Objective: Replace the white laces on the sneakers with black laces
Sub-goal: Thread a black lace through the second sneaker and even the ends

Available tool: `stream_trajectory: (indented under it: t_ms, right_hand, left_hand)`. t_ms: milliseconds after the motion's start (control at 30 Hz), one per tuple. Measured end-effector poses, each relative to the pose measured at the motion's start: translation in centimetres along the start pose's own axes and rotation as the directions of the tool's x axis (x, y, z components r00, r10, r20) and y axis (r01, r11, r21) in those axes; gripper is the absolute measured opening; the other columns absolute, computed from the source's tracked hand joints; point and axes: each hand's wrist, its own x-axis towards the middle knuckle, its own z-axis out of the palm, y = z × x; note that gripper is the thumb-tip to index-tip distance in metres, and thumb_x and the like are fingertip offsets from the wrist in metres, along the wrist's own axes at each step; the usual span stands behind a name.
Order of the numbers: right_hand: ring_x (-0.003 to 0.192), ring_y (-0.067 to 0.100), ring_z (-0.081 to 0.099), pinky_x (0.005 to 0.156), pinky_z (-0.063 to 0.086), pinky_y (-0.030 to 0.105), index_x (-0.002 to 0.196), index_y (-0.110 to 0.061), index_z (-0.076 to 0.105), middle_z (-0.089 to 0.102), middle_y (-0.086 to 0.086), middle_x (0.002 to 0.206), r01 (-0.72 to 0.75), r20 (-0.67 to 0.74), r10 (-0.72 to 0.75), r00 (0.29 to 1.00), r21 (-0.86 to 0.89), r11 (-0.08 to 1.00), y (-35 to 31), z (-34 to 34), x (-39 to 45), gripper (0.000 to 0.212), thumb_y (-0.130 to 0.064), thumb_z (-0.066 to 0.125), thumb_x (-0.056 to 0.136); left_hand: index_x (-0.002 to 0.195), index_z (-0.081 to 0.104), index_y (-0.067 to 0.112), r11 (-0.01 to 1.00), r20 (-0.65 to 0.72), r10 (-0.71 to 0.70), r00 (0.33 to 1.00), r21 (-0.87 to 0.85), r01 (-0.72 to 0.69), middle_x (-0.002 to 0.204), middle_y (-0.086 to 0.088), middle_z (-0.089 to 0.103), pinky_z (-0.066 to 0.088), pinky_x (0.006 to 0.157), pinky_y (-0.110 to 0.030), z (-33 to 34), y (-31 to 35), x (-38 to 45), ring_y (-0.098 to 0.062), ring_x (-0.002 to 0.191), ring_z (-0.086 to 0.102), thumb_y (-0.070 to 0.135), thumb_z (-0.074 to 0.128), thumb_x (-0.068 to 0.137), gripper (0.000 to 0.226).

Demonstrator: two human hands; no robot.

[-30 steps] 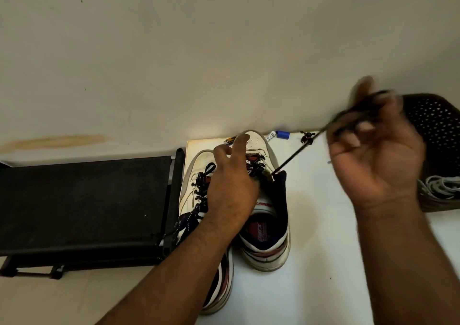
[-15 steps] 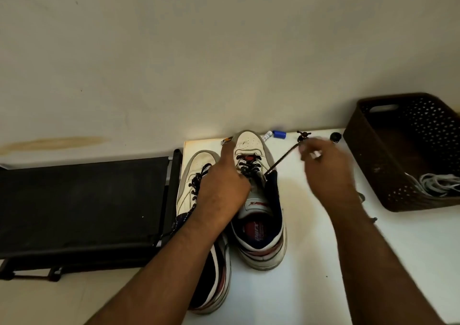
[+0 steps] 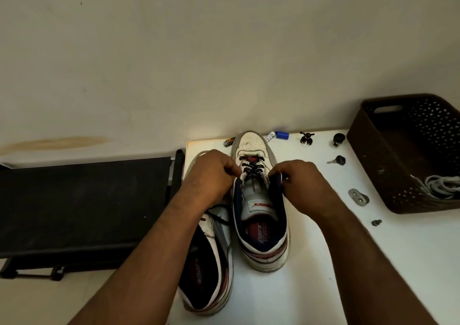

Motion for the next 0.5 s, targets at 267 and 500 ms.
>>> stream_trajectory:
  t_ms: [267, 500]
  right_hand:
    - [0.078, 0.013, 0.060, 0.070, 0.040, 0.023, 0.105, -0.013, 0.074, 0.070, 0.003, 0.096, -0.068, -0.078, 0.080, 0.994, 0.148, 0.987, 1.7, -1.2, -0.4, 0.021, -0.024, 0.061, 0.093]
    - [0.104, 0.022, 0.060, 0.078, 0.052, 0.027, 0.131, -0.018, 0.059, 0.067, 0.007, 0.108, -0.119, -0.047, 0.179, 0.983, 0.581, 0.805, 1.0, -3.5, -1.3, 0.034, -0.011, 0.048, 0.099]
  left_hand:
    - [0.085, 0.076, 0.023, 0.998, -0.046, 0.008, 0.999, 0.055, -0.006, 0.079, 0.001, 0.071, 0.048, 0.057, -0.018, -0.5, -0.6, -0.1, -0.005, 0.054, 0.055, 0.009, 0.070, 0.084, 0.015]
    - [0.076, 0.072, 0.018, 0.970, -0.122, 0.021, 0.992, -0.240, -0.050, 0.071, -0.009, 0.071, 0.056, 0.052, -0.035, -0.9, 1.1, -1.3, -0.022, 0.049, 0.064, 0.033, 0.069, 0.087, 0.019]
